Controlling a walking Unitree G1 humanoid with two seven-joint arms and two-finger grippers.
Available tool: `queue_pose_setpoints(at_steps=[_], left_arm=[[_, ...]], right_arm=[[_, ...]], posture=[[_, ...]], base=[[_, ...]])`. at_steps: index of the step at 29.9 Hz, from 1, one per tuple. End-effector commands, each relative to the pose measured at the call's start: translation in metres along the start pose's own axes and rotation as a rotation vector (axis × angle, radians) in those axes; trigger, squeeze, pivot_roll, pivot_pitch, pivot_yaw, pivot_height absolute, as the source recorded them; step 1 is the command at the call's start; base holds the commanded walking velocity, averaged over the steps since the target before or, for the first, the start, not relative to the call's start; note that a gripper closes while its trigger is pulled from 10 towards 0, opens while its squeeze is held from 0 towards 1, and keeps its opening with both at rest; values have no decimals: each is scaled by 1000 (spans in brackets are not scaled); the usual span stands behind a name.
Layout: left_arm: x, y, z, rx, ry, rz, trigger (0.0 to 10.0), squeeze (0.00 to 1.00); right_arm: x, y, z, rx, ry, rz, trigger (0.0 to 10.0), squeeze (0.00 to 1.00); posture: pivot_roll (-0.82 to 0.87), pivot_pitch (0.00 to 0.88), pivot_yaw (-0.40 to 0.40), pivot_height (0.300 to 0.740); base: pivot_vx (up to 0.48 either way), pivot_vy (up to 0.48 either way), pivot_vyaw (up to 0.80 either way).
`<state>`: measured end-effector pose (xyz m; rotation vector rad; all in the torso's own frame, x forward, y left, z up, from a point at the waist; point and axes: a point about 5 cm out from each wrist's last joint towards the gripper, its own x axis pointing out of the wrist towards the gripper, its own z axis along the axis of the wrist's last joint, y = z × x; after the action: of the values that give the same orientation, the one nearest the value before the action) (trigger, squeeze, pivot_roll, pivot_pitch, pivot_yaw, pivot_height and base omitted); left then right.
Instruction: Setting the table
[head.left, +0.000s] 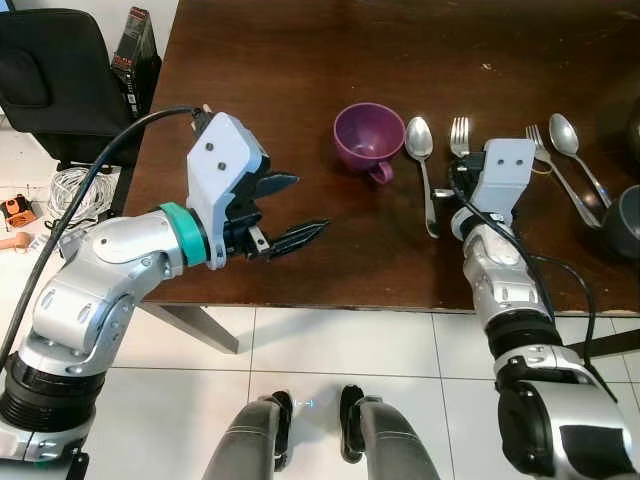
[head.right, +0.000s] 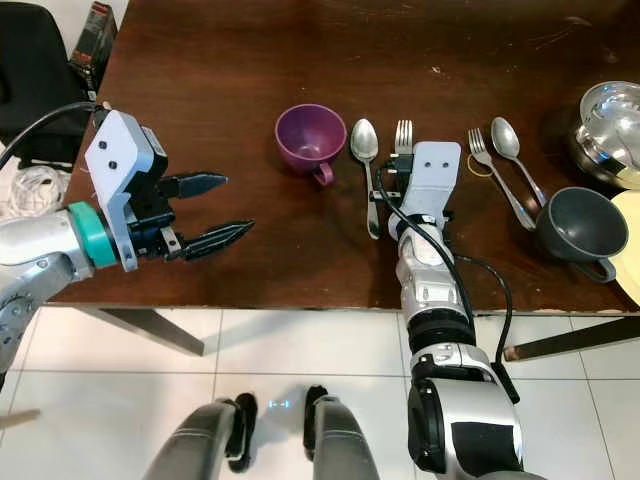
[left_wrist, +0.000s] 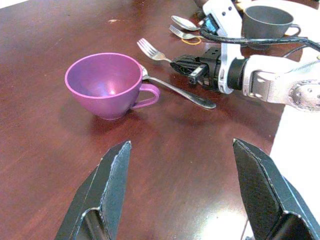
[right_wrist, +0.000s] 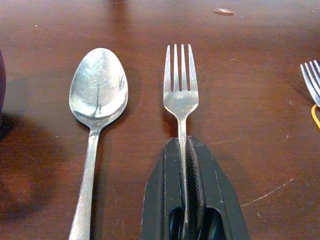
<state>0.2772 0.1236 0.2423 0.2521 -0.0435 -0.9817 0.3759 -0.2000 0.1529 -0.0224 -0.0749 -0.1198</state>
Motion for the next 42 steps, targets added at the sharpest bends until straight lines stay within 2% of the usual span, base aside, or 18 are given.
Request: queue_pose_setpoints(at_steps=[1,2,13,16,17,19,21,22,24,30,39,40,41,42], left_arm=[[-1,-4,0,-1,7,-18,10000,0],[-1,-4,0,-3,8,-15,10000,0],[1,-4,-1,-8,5,-7,10000,0],[1,-5,0,-11,3,-3,10000,0],[2,-5,0,-14,2,0,10000,0],[2,-5,0,-14,2,0,10000,0],[2,-5,0,-15,0,3,10000,0],[3,-4,1,-17,-4,16,10000,0],[3,-4,1,-17,-4,16,10000,0],[8,4,3,-15,-28,113,10000,0],[10,11,2,-9,-35,190,10000,0],[11,18,1,-14,-43,272,10000,0],[11,18,1,-14,-43,272,10000,0],[13,25,-1,-21,-53,349,10000,0]], right_arm=[[-6,-5,-15,8,47,-21,10000,290],[-6,-5,-15,9,46,-23,10000,1000],[-3,-7,-5,6,0,-21,10000,1000],[-3,-7,6,6,-61,-10,10000,1000],[-3,-7,14,10,-102,-4,10000,0],[-3,-7,14,10,-102,-4,10000,0],[-4,-7,23,18,-145,4,10000,0],[-6,-6,35,35,-202,14,10000,0],[-6,-6,35,35,-202,14,10000,0],[-21,-9,75,82,-371,11,10000,0],[-31,-7,82,81,-408,14,10000,0],[-37,-5,86,68,-423,18,10000,0],[-37,-5,86,68,-423,18,10000,0],[-43,-4,87,60,-432,20,10000,0]], posture=[[125,228,97,740],[122,223,95,740],[113,219,84,740],[111,219,81,740],[109,220,79,740],[109,220,79,740],[108,222,80,740],[107,224,80,740],[107,224,80,740],[102,228,81,740],[100,230,80,740],[84,232,74,740],[84,232,74,740],[73,229,68,740]], base=[[0,0,0],[0,0,0],[0,0,0],[0,0,0],[0,0,0],[0,0,0],[0,0,0],[0,0,0],[0,0,0],[0,0,0],[0,0,0],[0,0,0],[0,0,0],[0,0,0]])
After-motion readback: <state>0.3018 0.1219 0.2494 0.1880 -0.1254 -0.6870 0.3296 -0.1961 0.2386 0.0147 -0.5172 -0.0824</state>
